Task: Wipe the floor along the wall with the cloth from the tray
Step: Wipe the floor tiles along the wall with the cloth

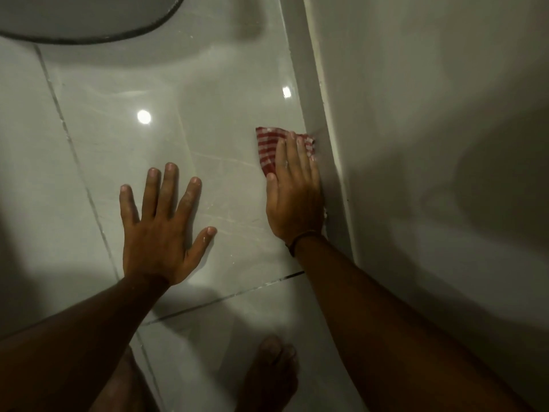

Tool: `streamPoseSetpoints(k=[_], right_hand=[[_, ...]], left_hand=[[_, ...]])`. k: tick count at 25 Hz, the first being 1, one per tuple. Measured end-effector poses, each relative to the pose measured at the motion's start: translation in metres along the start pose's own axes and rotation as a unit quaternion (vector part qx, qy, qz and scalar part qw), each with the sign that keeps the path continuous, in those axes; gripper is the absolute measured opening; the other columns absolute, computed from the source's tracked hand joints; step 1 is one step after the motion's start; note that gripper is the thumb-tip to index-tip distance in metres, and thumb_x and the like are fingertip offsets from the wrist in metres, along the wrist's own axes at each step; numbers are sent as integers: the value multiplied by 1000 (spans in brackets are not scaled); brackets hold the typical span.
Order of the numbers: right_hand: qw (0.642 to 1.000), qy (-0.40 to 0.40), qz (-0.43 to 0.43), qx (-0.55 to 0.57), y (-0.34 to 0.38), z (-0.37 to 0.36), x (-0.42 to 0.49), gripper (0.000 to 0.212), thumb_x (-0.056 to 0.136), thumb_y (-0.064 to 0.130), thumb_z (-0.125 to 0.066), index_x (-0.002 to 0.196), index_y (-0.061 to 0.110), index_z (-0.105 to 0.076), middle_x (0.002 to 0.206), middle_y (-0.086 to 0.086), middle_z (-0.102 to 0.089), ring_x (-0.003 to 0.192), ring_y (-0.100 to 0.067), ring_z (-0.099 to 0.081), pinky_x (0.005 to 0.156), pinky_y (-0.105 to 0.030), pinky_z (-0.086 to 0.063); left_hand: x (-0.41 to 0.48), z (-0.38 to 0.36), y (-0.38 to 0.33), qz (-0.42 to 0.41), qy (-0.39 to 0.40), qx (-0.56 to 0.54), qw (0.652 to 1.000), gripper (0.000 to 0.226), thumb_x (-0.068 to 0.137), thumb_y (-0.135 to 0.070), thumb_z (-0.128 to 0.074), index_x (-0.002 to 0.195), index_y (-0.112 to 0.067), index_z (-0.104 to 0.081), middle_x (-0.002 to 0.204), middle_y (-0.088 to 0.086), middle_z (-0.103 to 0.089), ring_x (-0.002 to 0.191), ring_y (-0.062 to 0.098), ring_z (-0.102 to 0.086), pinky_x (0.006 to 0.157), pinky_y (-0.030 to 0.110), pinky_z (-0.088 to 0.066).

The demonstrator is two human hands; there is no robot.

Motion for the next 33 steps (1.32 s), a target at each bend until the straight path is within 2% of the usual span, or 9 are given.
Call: streamPoseSetpoints(k=[5,9,12,17,20,22,25,29,33], right_hand=[[999,35,-17,-20,-9,-3,-30,63,103,30,-35,162,8,-25,170,-15,-25,159,-30,-18,131,-46,-14],[998,44,-45,-29,-24,-8,-97,62,106,29,-35,162,8,-23,171,-16,-22,161,-30,-14,130,-48,-17],[996,37,-72,-31,-46,-6,-154,60,106,30,-36,161,7,-28,170,-16,-26,160,-30,-18,128,-51,-22],[992,59,-94,-56,-77,-9,-249,59,109,35,-27,159,4,-28,168,-18,-27,157,-34,-25,123,-56,-29],[988,79,-118,-67,-78,-20,-270,60,109,37,-26,158,3,-33,167,-18,-29,154,-36,-33,122,-55,-30],[986,94,-118,-78,-76,-23,-254,61,109,38,-25,157,2,-35,167,-19,-28,153,-38,-34,124,-53,-26],[991,74,-88,-64,-55,-17,-188,60,108,36,-31,158,3,-33,167,-21,-29,155,-38,-30,126,-52,-25],[999,34,-32,4,-13,-5,-61,63,104,32,-38,160,5,-29,169,-18,-26,159,-34,-19,131,-48,-15],[1000,17,-11,-16,4,14,70,65,105,36,-32,162,7,-20,172,-16,-20,160,-31,-15,130,-42,-4]], left_hand=[[5,2,1,4,-4,-4,1000,95,96,-72,-38,172,-19,-18,181,20,-7,167,41,-5,130,71,-2],[-3,2,0,5,-1,3,1000,95,96,-71,-37,172,-18,-18,181,20,-8,167,41,-6,130,72,-3],[5,4,-4,1,-3,0,1000,94,96,-72,-35,172,-18,-18,182,19,-6,167,41,-5,130,71,-2],[6,4,-10,1,0,-1,1000,95,96,-73,-35,172,-19,-16,182,19,-5,168,41,-3,131,70,0],[-3,3,-6,1,0,9,1000,95,96,-72,-36,172,-19,-16,181,20,-6,167,41,-5,131,71,-1],[1,1,-8,-5,0,10,1000,95,96,-72,-37,172,-19,-15,181,20,-6,167,41,-5,131,71,0],[8,1,-5,-6,0,9,1000,94,97,-71,-35,172,-21,-12,182,20,-5,168,41,-4,131,70,1],[0,0,-2,-15,3,16,1000,94,97,-71,-34,172,-19,-14,181,20,-6,167,42,-5,130,71,-2],[-6,-5,-19,-17,13,1,1000,94,96,-70,-37,172,-19,-16,181,20,-7,167,41,-5,130,72,-3]])
Point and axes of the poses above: each hand's wrist, its own x-axis towards the middle knuckle, its own z-axis out of the back of the hand, y = z × x, the point moved 10 cm from there along x, towards the middle knuckle
